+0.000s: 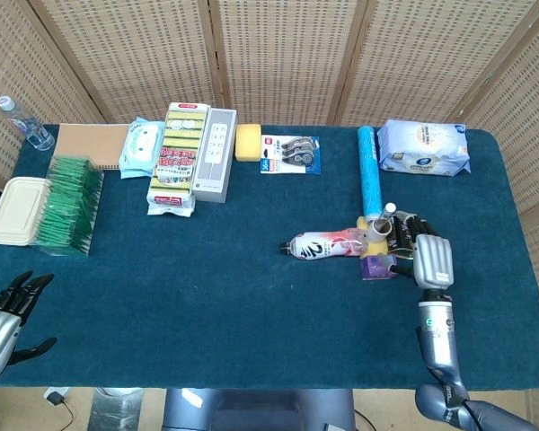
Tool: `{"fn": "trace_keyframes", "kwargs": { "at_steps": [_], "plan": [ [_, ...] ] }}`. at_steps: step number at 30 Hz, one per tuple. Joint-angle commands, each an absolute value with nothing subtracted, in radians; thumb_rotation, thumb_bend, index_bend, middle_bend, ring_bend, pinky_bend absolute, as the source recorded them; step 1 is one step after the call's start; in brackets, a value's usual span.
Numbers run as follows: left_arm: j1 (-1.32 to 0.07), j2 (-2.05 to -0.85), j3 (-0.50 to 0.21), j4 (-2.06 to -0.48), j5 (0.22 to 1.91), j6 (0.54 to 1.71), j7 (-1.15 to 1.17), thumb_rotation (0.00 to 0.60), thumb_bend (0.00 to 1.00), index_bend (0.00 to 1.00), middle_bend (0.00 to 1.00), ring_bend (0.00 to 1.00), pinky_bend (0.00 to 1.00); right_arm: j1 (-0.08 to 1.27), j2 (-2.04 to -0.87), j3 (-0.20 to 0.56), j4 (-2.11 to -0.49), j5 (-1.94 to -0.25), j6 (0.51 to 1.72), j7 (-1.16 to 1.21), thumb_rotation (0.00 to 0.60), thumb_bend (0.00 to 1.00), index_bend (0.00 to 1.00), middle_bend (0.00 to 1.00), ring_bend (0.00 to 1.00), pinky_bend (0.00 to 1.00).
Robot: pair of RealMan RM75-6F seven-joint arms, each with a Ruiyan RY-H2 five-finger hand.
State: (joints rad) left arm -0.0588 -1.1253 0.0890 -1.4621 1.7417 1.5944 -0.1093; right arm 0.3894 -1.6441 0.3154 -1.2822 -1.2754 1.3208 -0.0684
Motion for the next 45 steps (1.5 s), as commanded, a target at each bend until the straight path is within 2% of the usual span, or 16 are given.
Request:
{"fn": "trace_keyframes", "kwargs": {
  "at_steps": [1, 10, 22, 38, 45],
  "plan": [
    [-0.060, -1.125, 0.091, -1.461, 1.746, 1.595, -0.111, 0.600, 0.11, 0.00, 0.16, 0.08, 0.24, 0.412, -1.662, 0.326, -1.256, -1.263, 1.304, -0.082, 0.508, 0.24, 0.22, 0.29, 0.31, 0.47],
    [-0.066, -1.126, 0.089, -1.465, 1.739, 1.579, -0.104, 0.600, 0.11, 0.00, 0.16, 0.08, 0.24, 0.452, -1.666, 0.351, -1.227, -1.249, 1.290, -0.104, 0.508, 0.24, 0.24, 0.32, 0.33, 0.49],
    [-0.070, -1.124, 0.089, -1.470, 1.734, 1.568, -0.102, 0.600, 0.11, 0.00, 0.16, 0.08, 0.24, 0.485, -1.675, 0.360, -1.226, -1.242, 1.299, -0.133, 0.507, 0.24, 0.31, 0.41, 0.46, 0.60],
    [-0.073, -1.123, 0.089, -1.468, 1.731, 1.562, -0.106, 0.600, 0.11, 0.00, 0.16, 0.08, 0.24, 0.529, -1.727, 0.353, -1.136, -1.223, 1.274, -0.141, 0.510, 0.25, 0.33, 0.44, 0.51, 0.64],
    [-0.080, -1.123, 0.087, -1.473, 1.721, 1.544, -0.099, 0.600, 0.11, 0.00, 0.16, 0.08, 0.24, 0.544, -1.723, 0.357, -1.089, -1.224, 1.272, -0.135, 0.531, 0.25, 0.33, 0.44, 0.52, 0.65]
  ]
}}
